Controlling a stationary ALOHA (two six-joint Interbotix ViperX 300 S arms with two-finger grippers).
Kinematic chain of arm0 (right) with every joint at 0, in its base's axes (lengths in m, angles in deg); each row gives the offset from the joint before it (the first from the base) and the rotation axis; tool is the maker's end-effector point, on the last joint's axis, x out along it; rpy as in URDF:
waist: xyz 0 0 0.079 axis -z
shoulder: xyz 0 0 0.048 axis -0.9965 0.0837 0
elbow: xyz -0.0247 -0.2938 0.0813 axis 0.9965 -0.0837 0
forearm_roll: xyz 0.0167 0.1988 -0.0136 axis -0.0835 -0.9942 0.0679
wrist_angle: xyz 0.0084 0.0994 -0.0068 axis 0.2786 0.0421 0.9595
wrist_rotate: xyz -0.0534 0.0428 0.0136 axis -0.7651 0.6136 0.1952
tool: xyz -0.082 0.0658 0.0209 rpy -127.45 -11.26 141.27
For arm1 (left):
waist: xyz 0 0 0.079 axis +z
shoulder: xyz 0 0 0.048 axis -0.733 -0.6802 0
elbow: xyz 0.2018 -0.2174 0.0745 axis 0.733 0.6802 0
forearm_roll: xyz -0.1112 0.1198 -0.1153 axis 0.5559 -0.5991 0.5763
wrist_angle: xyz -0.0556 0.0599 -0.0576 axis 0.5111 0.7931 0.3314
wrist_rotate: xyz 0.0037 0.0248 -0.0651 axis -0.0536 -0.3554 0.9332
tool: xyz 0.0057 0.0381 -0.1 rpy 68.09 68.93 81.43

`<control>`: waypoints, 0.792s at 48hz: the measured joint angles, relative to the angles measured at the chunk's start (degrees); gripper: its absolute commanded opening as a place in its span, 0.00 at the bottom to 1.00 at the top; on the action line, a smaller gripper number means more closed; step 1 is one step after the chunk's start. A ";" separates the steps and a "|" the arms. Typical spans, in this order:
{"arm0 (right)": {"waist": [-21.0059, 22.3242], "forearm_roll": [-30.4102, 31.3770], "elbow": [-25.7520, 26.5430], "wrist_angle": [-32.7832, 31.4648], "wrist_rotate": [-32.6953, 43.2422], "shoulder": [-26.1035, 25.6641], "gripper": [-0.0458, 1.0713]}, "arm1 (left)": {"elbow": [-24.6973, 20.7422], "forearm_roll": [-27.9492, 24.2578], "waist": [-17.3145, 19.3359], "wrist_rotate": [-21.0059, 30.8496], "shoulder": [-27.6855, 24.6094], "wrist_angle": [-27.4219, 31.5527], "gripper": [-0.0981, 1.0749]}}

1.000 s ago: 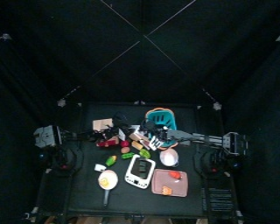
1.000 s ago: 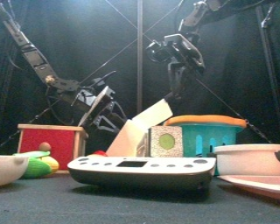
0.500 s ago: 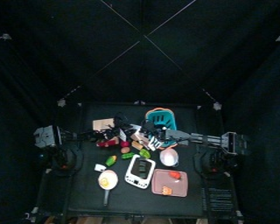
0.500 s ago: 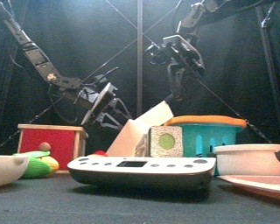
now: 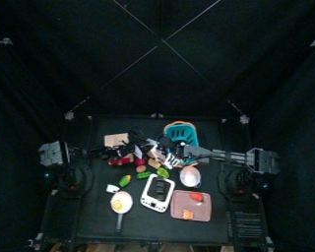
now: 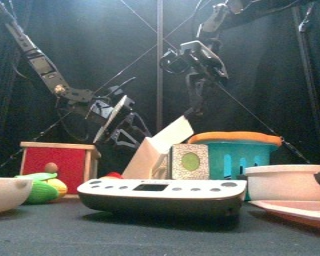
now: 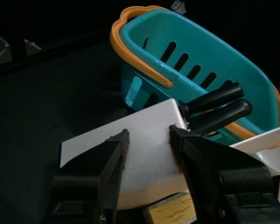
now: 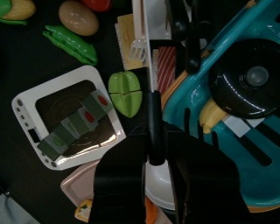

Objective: Place cleaver into holder

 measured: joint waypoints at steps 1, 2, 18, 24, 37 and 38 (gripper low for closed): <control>0.00 0.09 0.09 0.18 -0.09 0.00 0.47 | -0.09 0.00 0.00 -0.09 0.00 0.00 0.78; 0.00 0.09 0.09 0.35 -0.09 0.00 0.47 | 0.00 0.00 0.00 -0.09 0.00 0.00 0.78; 1.58 -0.18 0.26 4.48 0.09 0.00 0.47 | -0.09 0.09 0.26 0.00 0.00 0.00 0.78; 2.64 -0.26 0.26 6.86 0.09 0.44 0.47 | -0.09 0.00 0.09 -0.09 -0.09 0.00 0.78; 4.57 -1.67 0.35 10.55 0.26 0.70 0.47 | -0.18 0.00 0.18 -0.09 -0.09 0.00 0.78; 4.57 -1.67 0.26 10.81 0.26 0.79 0.47 | -0.09 0.09 0.18 0.00 0.00 0.00 0.78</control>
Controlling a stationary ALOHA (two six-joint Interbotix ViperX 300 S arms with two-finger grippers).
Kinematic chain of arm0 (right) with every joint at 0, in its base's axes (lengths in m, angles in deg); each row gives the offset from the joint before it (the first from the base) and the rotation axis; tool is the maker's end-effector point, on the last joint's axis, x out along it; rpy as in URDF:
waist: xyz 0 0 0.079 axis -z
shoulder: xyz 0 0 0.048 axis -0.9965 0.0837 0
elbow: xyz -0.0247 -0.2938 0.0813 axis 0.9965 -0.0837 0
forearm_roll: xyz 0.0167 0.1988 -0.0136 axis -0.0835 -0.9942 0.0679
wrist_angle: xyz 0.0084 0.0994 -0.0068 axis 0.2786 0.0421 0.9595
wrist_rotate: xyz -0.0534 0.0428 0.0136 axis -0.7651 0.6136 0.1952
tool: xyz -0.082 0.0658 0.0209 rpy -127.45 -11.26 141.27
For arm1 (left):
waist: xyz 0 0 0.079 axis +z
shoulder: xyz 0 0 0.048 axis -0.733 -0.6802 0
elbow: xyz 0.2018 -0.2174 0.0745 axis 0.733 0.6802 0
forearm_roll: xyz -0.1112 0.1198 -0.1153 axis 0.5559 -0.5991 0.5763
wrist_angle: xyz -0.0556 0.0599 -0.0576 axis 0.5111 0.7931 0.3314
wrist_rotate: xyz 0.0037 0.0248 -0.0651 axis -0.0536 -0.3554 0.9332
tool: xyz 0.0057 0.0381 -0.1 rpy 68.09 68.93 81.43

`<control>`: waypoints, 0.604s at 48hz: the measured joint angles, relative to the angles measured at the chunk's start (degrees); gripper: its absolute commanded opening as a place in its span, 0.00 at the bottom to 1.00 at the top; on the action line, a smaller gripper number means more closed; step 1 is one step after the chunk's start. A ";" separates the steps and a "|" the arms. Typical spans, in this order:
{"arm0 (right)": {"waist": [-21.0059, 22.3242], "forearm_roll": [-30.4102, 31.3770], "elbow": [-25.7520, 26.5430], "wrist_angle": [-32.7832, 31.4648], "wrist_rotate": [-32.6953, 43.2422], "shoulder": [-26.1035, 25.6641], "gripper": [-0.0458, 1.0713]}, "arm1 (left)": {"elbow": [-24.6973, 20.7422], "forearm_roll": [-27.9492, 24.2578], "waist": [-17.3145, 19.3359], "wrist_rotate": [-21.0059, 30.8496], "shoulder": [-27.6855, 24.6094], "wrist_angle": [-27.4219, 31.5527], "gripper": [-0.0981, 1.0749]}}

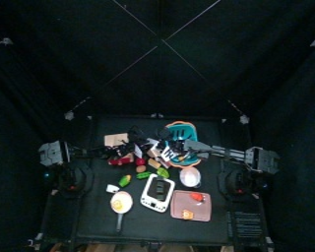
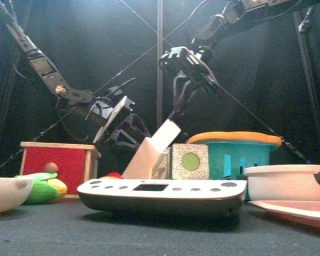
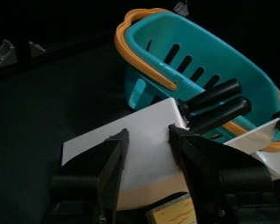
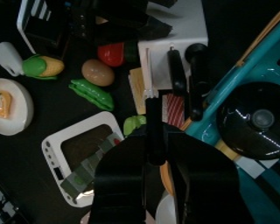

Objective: Place cleaver into holder

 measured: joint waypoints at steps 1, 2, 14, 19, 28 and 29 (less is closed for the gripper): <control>0.09 -0.09 0.00 0.26 0.00 0.09 0.47 | -0.09 -0.09 0.00 -0.09 0.00 0.00 0.78; 0.18 -0.09 0.09 0.44 0.00 0.26 0.48 | -0.09 0.00 0.00 0.00 -0.09 0.00 0.78; 0.88 0.00 0.09 4.92 0.35 0.53 0.67 | 0.00 -0.09 -0.09 -0.09 -0.09 0.00 0.78; 1.32 0.26 0.00 5.89 0.18 0.70 0.76 | -0.09 -0.09 -0.35 0.00 -0.09 0.09 0.78; 1.41 0.44 0.09 7.12 0.09 0.70 0.79 | -0.09 0.00 -0.35 0.00 -0.09 0.09 0.78; 1.41 0.44 0.00 7.21 0.09 0.70 0.79 | -0.09 -0.09 -0.35 0.00 -0.09 0.09 0.78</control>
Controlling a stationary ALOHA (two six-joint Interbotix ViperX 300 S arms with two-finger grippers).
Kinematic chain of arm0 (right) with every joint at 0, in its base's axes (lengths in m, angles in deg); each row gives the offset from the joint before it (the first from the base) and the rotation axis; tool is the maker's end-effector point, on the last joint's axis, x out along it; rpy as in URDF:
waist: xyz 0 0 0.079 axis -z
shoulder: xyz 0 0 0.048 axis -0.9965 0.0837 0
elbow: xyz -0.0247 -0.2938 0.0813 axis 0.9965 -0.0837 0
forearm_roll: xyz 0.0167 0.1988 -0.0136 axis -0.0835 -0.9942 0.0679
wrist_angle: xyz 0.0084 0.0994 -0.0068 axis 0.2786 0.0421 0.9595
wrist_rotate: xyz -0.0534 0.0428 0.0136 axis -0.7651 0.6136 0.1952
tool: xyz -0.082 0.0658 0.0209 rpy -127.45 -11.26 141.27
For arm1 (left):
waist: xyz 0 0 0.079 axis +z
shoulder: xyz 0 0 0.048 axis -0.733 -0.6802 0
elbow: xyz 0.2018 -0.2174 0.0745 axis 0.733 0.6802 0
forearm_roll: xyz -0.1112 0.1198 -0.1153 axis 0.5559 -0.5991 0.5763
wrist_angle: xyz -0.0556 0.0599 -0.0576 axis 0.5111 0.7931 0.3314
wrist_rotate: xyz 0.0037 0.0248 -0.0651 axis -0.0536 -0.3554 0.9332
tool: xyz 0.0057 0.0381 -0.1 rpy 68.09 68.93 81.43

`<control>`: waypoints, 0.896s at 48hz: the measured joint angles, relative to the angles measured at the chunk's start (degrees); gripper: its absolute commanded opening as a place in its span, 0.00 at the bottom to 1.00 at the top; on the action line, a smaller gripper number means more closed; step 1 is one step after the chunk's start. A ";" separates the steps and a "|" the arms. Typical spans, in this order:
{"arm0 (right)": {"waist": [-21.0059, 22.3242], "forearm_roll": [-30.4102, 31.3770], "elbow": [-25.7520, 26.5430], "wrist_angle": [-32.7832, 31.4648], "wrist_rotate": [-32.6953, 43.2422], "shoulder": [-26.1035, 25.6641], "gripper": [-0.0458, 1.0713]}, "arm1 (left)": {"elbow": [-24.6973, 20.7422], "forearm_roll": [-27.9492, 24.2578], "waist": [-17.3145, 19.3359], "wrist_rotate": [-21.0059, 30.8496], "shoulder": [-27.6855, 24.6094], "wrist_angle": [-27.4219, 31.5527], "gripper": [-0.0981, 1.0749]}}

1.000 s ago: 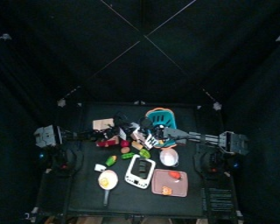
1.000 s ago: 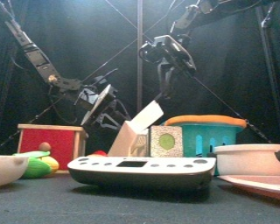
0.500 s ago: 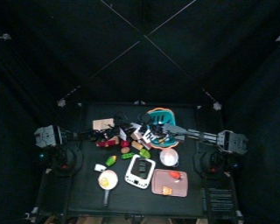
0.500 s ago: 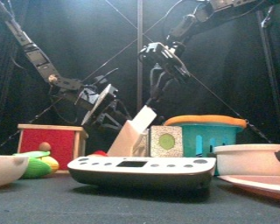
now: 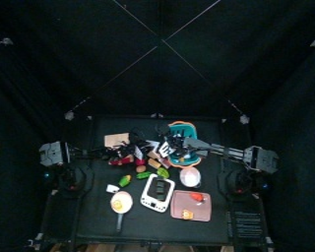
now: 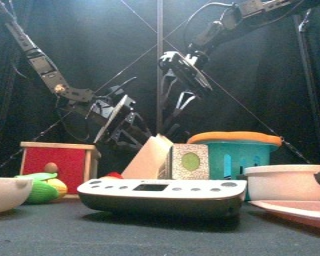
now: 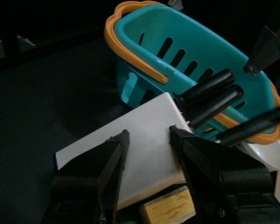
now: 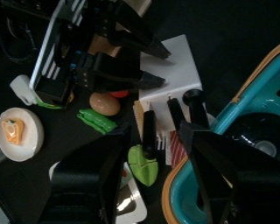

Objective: Place cleaver into holder

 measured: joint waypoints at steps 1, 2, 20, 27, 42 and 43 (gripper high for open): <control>0.00 0.00 0.00 0.09 0.00 0.00 0.79 | 0.09 0.00 0.00 0.00 0.00 0.00 0.78; 0.00 0.00 0.00 0.26 0.00 0.00 0.79 | 0.09 0.09 0.09 0.00 0.00 0.00 0.78; -1.58 4.48 -0.97 0.53 0.00 -0.09 0.79 | 2.20 -0.70 0.97 -0.18 4.83 -1.32 0.78; -3.08 6.68 -2.64 0.88 0.00 -0.62 0.79 | 3.43 -2.46 1.93 -0.18 7.12 -2.11 0.78; -6.42 7.12 -12.66 11.34 0.97 -9.32 0.79 | 7.29 -11.25 2.11 -0.18 12.92 -4.66 0.78; -6.59 7.12 -13.97 13.01 0.97 -10.37 0.79 | 7.56 -11.69 2.02 -0.18 13.36 -4.75 0.78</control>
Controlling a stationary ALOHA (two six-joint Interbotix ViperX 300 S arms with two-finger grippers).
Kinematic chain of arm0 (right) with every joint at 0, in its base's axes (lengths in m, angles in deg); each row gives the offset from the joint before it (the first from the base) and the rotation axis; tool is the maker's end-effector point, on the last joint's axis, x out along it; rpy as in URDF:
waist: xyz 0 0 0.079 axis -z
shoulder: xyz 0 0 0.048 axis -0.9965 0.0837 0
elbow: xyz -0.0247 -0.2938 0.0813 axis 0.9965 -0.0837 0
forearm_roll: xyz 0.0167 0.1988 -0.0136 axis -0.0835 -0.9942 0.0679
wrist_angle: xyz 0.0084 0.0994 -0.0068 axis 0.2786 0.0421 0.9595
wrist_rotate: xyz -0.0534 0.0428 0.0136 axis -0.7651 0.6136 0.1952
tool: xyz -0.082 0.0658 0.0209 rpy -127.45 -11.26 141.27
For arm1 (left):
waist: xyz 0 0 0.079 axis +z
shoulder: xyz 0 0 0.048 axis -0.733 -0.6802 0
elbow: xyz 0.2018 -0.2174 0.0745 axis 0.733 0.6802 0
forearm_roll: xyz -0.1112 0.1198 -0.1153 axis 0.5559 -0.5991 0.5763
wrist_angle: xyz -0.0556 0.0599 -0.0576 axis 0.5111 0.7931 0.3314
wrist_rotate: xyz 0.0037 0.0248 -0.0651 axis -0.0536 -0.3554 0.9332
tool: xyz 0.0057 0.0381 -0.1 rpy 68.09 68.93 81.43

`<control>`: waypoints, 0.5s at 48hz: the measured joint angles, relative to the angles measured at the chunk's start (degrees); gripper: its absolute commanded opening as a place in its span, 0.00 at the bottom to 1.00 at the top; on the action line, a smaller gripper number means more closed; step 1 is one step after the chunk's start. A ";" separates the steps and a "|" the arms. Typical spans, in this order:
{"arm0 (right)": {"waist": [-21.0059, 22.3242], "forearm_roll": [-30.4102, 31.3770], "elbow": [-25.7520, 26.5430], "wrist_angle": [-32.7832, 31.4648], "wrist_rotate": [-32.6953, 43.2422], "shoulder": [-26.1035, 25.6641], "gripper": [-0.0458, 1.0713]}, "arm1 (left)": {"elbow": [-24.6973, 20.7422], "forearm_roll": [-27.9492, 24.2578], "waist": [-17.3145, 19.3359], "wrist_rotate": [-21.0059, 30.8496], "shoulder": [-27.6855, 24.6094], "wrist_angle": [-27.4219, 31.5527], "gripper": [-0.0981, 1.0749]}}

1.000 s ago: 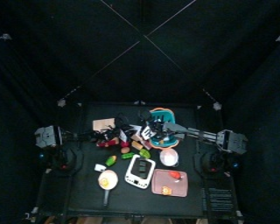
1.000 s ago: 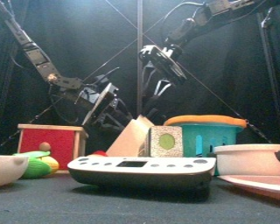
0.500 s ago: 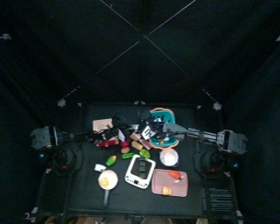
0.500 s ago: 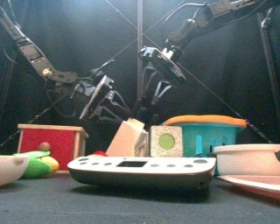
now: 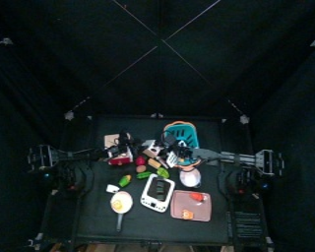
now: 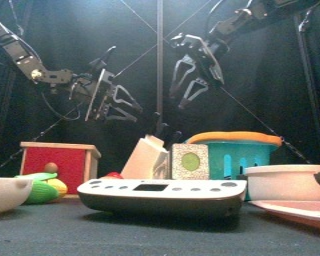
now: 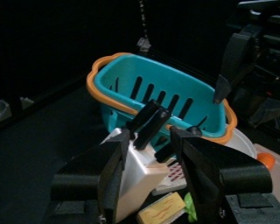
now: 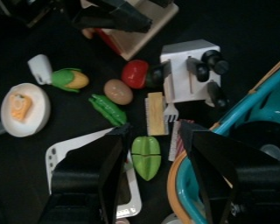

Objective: Place cleaver into holder

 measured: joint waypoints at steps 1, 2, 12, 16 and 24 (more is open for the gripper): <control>-0.09 0.00 -0.88 0.88 0.00 -0.70 0.79 | 0.26 -0.70 0.00 0.00 0.35 -0.09 0.78; -0.26 0.09 -2.11 2.37 0.00 -1.58 0.79 | 0.53 -1.14 -0.09 0.00 0.70 -0.09 0.78; -2.46 1.67 -15.73 15.38 -0.35 -9.84 0.79 | 2.64 -3.96 -3.60 0.00 2.90 -0.18 0.78; -3.43 3.25 -21.01 19.95 -0.09 -12.74 0.79 | 2.81 -5.45 -6.33 0.00 2.99 -0.18 0.78; -6.77 4.75 -29.09 26.10 -0.09 -18.63 0.79 | 3.43 -7.12 -11.25 0.00 2.90 -0.18 0.78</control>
